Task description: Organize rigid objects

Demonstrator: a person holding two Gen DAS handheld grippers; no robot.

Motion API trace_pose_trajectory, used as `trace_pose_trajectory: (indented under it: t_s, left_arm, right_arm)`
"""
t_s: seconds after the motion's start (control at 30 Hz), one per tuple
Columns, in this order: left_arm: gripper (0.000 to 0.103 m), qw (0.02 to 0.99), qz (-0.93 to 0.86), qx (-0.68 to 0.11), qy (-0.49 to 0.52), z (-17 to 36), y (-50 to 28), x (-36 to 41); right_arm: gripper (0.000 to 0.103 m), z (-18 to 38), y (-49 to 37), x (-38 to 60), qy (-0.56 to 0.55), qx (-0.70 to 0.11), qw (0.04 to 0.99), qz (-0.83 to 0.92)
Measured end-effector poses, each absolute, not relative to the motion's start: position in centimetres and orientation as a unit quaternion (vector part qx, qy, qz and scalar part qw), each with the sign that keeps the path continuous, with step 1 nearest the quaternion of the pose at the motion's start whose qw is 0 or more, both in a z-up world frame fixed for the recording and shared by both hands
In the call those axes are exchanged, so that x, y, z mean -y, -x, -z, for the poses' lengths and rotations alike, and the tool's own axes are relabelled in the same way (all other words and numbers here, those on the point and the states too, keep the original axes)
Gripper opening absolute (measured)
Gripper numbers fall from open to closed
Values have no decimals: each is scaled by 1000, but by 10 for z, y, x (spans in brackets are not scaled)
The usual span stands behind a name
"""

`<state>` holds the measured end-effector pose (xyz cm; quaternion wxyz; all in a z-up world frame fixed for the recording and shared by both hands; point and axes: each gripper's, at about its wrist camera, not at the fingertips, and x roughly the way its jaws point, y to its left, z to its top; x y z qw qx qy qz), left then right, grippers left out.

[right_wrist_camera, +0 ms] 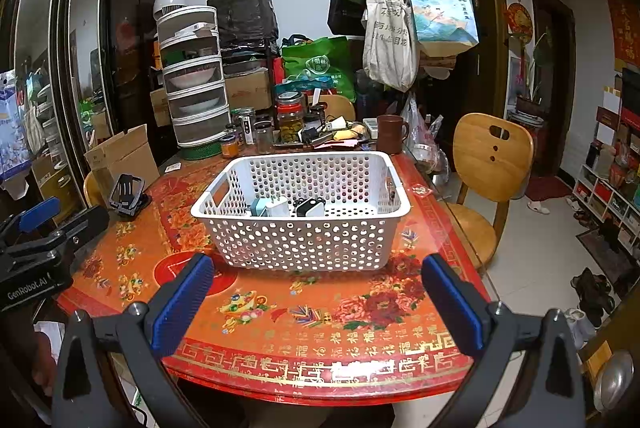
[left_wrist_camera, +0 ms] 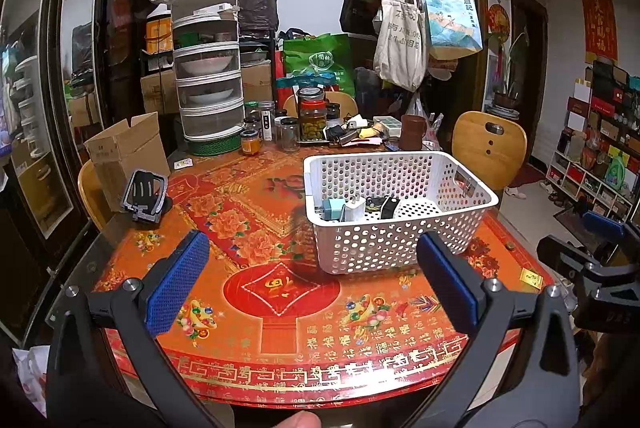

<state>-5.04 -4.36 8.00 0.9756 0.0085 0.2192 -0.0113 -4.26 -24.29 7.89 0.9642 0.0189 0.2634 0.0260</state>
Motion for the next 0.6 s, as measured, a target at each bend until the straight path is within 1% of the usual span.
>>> trace_pose_trajectory:
  t_s: [0.6]
  left_arm:
    - [102,975,14,-221,-14,-79,51,48]
  right_arm:
    - [103,-80,43,238,-15,-262,964,-33]
